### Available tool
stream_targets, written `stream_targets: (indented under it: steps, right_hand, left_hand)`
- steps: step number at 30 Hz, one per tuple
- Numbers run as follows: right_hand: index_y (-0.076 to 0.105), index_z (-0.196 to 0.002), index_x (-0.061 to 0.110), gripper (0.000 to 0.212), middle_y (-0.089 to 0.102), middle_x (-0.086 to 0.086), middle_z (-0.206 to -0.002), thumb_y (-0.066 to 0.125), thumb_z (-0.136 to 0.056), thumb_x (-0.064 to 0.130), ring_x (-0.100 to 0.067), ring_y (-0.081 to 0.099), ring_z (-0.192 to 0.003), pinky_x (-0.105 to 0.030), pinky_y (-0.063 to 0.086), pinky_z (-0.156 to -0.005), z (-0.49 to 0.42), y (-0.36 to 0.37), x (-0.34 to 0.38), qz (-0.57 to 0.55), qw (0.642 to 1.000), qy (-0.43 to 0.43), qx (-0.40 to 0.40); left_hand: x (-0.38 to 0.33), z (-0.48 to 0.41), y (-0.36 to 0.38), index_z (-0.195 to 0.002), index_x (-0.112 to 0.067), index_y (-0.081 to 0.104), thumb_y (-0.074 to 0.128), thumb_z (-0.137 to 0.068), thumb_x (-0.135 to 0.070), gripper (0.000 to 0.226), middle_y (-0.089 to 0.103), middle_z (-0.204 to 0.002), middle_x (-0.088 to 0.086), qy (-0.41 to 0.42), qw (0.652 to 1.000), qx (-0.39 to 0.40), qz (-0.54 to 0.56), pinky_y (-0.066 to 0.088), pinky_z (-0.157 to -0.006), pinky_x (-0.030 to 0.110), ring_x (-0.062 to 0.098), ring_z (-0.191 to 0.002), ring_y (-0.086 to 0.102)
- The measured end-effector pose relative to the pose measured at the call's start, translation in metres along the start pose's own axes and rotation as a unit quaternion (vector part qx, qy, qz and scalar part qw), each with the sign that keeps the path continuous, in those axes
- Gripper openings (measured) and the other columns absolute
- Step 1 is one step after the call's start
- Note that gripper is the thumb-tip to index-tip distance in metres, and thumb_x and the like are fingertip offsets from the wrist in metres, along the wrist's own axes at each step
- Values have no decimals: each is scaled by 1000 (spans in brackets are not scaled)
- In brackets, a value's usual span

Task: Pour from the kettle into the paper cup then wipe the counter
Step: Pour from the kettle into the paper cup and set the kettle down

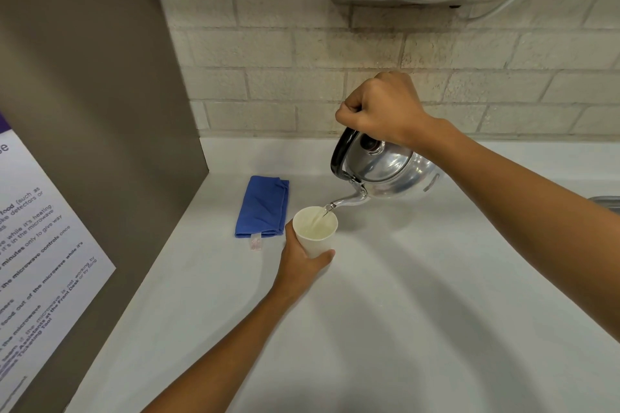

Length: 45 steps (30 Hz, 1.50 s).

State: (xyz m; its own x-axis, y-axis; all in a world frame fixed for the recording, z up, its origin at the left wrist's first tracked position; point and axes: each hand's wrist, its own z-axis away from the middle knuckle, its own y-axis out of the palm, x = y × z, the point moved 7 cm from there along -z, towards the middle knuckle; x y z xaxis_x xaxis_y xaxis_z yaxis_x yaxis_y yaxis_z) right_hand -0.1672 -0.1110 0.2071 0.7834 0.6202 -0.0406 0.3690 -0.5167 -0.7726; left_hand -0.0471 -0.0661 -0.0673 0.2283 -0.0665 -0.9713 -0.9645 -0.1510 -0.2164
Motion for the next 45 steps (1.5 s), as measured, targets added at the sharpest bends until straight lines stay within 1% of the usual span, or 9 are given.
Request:
stream_targets:
  steps: [4, 7, 11, 19, 23, 27, 31, 37, 45]
  right_hand:
    - [27, -40, 15, 40, 27, -6, -42, 50, -72, 14, -17, 23, -43, -30, 34, -52, 0, -1, 0, -1, 1000, -2, -1]
    - [30, -40, 13, 37, 26, -5, -41, 50, -72, 15, -17, 23, -43, -30, 33, -52, 1, 0, -1, -4, 1000, -1, 1]
    - [30, -41, 13, 36, 25, -3, -41, 49, -71, 16, -17, 22, -43, -27, 28, -51, 4, 4, -2, -7, 1000, -1, 3]
    - [19, -38, 19, 45, 17, 6, -35, 49, -72, 16, -8, 15, -36, -21, 17, -45, 17, 11, -20, -49, 998, 49, -8]
    - [21, -36, 19, 49, 20, 6, -35, 53, -74, 16, -12, 18, -37, -21, 21, -45, 22, 16, -35, -93, 990, 103, -16]
    - [23, -36, 17, 49, 22, 4, -36, 54, -74, 17, -11, 21, -38, -21, 23, -47, 27, 21, -50, -135, 979, 153, -26]
    - [29, -34, 17, 49, 28, 5, -30, 56, -75, 17, -10, 26, -37, -26, 30, -51, 33, 30, -70, -193, 953, 231, -42]
    - [41, -39, 13, 42, 39, -2, -41, 58, -77, 23, -15, 35, -42, -26, 34, -51, 47, 51, -104, -263, 885, 373, -92]
    - [43, -38, 19, 43, 43, 6, -41, 58, -78, 25, -10, 38, -41, -24, 34, -49, 49, 86, -118, -303, 817, 479, -105]
  left_hand:
    - [0, 0, -1, -129, -21, 26, 79, -67, -11, 82, 41, -116, -7, 2, 1000, -6, -3, 38, -66, 3, 12, -104, 43]
    - [1, -1, -1, -129, -21, 25, 79, -67, -12, 83, 41, -116, -7, 1, 1000, -7, -2, 36, -71, 7, 12, -104, 43]
    - [1, -1, 0, -129, -22, 25, 79, -67, -13, 83, 41, -115, -7, -1, 1000, -2, -2, 37, -82, 22, 13, -104, 43]
    - [0, -1, 1, -130, -21, 25, 79, -66, -13, 84, 41, -115, -8, -3, 1000, -3, -5, 36, -85, 23, 12, -105, 42]
    - [0, 0, -1, -128, -24, 26, 80, -65, -13, 83, 42, -114, -9, -2, 1000, -7, 2, 37, -80, 19, 11, -103, 43]
    - [-3, 1, -1, -119, -32, 25, 80, -65, -12, 80, 42, -107, -17, 3, 1000, -5, 11, 40, -67, 1, 8, -100, 44]
    - [-2, 1, -2, -126, -26, 28, 80, -66, -13, 81, 46, -111, -11, -2, 1000, -4, 12, 39, -79, 15, 11, -102, 46]
    - [-3, 4, -4, -118, -34, 28, 80, -66, -13, 77, 46, -103, -24, -7, 1000, 0, 9, 39, -66, -3, -2, -93, 49]
    - [0, 7, -8, -118, -37, 26, 80, -65, -15, 79, 44, -104, -26, -12, 1000, 15, 4, 36, -66, -6, -7, -95, 47]
